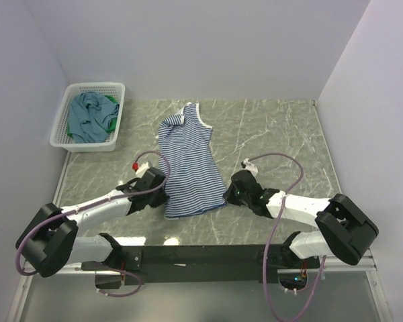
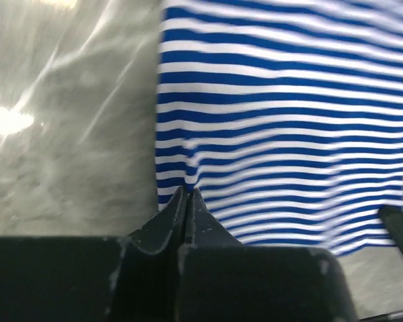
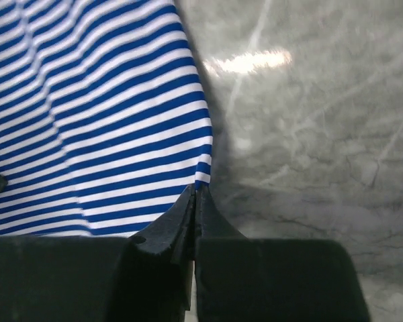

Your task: Fold and stack the tank tops

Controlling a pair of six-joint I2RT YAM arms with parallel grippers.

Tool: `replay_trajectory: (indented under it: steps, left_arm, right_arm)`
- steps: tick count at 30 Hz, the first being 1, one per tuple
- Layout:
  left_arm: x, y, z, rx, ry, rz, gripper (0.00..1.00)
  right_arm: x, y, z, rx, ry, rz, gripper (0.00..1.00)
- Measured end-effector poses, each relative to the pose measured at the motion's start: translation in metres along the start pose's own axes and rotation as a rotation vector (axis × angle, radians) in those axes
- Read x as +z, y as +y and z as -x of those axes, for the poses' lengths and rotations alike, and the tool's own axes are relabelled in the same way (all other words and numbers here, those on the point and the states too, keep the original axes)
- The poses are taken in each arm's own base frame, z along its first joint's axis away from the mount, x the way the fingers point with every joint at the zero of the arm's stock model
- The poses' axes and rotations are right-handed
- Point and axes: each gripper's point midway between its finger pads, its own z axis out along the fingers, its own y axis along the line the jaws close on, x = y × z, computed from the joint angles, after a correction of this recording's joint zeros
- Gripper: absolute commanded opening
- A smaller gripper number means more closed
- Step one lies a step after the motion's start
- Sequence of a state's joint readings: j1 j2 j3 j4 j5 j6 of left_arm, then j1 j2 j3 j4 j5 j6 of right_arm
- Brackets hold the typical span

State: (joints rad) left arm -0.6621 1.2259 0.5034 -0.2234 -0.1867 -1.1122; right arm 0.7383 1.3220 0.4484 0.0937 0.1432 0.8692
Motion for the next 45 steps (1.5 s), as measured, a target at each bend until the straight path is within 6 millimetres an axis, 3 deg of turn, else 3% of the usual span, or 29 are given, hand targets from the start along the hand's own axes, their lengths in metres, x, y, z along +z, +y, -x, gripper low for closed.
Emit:
replay_trajectory:
  steps: [3,6,10,13,14,15,16,18,19,23,25,27,31,33,37,39,40,42,45]
  left_arm:
    - [-0.009,-0.022,0.022,0.025,-0.047,-0.008,0.01]
    - [-0.031,-0.059,0.061,0.05,-0.14,-0.053,0.01]
    - [-0.079,-0.105,0.119,0.085,-0.273,-0.118,0.0]
    - [-0.123,-0.141,0.155,0.12,-0.358,-0.201,0.01]
    - [-0.134,-0.15,0.162,0.13,-0.377,-0.223,0.01]
    - [-0.141,-0.155,0.165,0.143,-0.386,-0.241,0.02]
    - [-0.144,-0.158,0.166,0.157,-0.387,-0.254,0.15]
    - [-0.134,-0.152,0.157,0.188,-0.359,-0.243,0.33]
    - [-0.123,-0.144,0.147,0.202,-0.327,-0.226,0.51]
    - [-0.067,-0.088,0.094,0.234,-0.165,-0.104,0.69]
    - [-0.051,-0.055,0.069,0.234,-0.097,-0.031,0.68]
    - [-0.046,-0.037,0.059,0.221,-0.073,0.003,0.64]
    - [-0.047,-0.028,0.058,0.147,-0.096,-0.017,0.46]
    - [-0.043,-0.023,0.055,0.119,-0.097,-0.028,0.42]
    - [-0.028,-0.004,0.033,0.087,-0.048,-0.011,0.31]
    - [-0.02,0.005,0.021,0.079,-0.012,-0.007,0.31]
    - [-0.017,0.008,0.014,0.074,0.009,-0.006,0.37]
    - [-0.013,0.012,0.002,0.064,0.044,-0.022,0.43]
    - [-0.013,0.012,-0.012,0.055,0.076,-0.064,0.44]
  right_arm:
    - [-0.007,0.01,0.018,-0.02,-0.031,-0.007,0.0]
    - [-0.027,0.027,0.052,-0.049,-0.102,-0.001,0.0]
    - [-0.072,0.051,0.12,-0.085,-0.262,-0.012,0.0]
    - [-0.11,0.069,0.158,-0.124,-0.355,-0.004,0.0]
    - [-0.12,0.074,0.167,-0.137,-0.378,-0.001,0.03]
    - [-0.126,0.076,0.172,-0.146,-0.39,0.0,0.2]
    - [-0.13,0.079,0.174,-0.157,-0.395,0.005,0.33]
    - [-0.127,0.073,0.167,-0.181,-0.374,-0.01,0.63]
    - [-0.12,0.068,0.159,-0.19,-0.357,-0.017,0.67]
    - [-0.083,0.014,0.1,-0.233,-0.202,-0.119,0.77]
    - [-0.073,-0.015,0.072,-0.234,-0.135,-0.176,0.79]
    - [-0.072,-0.031,0.059,-0.222,-0.11,-0.212,0.8]
    - [-0.074,-0.037,0.064,-0.165,-0.156,-0.22,0.8]
    - [-0.073,-0.043,0.068,-0.126,-0.18,-0.229,0.8]
    - [-0.064,-0.072,0.062,-0.058,-0.177,-0.286,0.75]
    - [-0.062,-0.084,0.057,-0.032,-0.163,-0.312,0.73]
    - [-0.062,-0.088,0.056,-0.019,-0.158,-0.317,0.72]
    - [-0.06,-0.086,0.053,-0.003,-0.143,-0.301,0.69]
    - [-0.057,-0.081,0.048,0.017,-0.123,-0.265,0.68]
